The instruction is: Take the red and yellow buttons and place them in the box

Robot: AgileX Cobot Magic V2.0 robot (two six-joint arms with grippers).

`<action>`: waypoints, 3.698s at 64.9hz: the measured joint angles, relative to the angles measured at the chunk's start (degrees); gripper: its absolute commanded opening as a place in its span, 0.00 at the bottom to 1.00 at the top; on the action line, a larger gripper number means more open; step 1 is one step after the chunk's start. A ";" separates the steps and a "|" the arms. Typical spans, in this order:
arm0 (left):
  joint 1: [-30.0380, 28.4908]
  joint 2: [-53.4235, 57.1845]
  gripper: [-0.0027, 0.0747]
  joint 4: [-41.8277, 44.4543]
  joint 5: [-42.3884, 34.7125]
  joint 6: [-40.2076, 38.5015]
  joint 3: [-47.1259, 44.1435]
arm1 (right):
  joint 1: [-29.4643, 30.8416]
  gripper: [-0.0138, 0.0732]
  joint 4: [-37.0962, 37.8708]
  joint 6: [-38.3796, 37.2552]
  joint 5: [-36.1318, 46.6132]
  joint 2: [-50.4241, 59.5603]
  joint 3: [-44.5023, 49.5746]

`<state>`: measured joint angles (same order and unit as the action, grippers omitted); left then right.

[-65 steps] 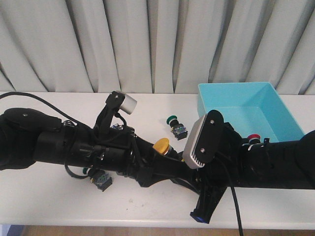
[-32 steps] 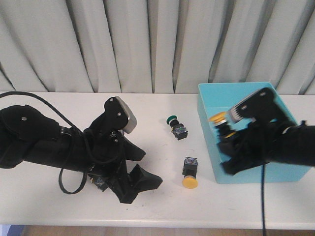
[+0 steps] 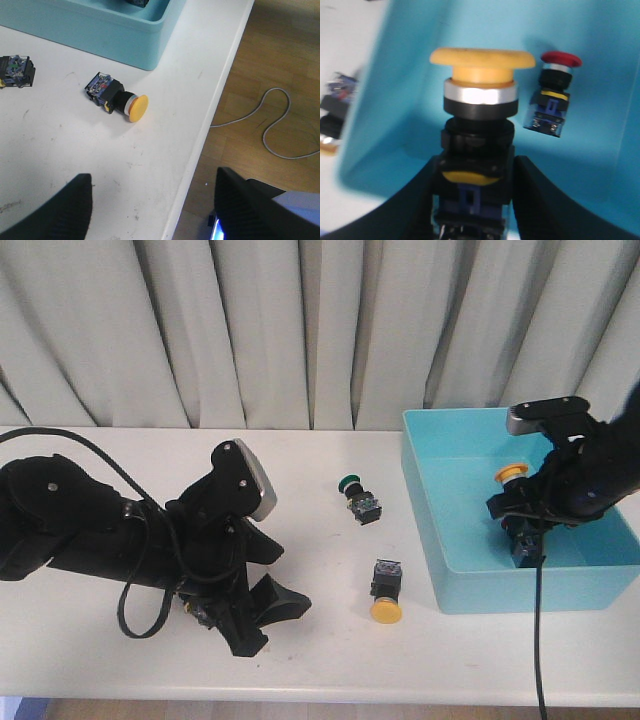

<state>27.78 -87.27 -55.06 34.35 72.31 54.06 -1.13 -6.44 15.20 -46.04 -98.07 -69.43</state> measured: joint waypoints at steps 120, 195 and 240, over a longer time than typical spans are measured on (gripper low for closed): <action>0.00 0.00 0.67 0.22 -1.45 0.00 0.00 | 0.00 0.59 1.12 -6.52 -8.93 24.58 6.88; 0.00 0.00 0.02 0.22 -1.32 0.00 0.00 | 0.00 0.15 0.33 -4.80 2.71 55.10 35.21; 0.00 0.00 0.02 0.22 -1.01 0.00 0.00 | 0.00 0.15 0.21 -4.80 1.82 55.10 35.21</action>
<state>27.78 -87.27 -54.84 33.35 72.31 54.06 -1.13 -6.23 10.40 -44.21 -42.98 -34.22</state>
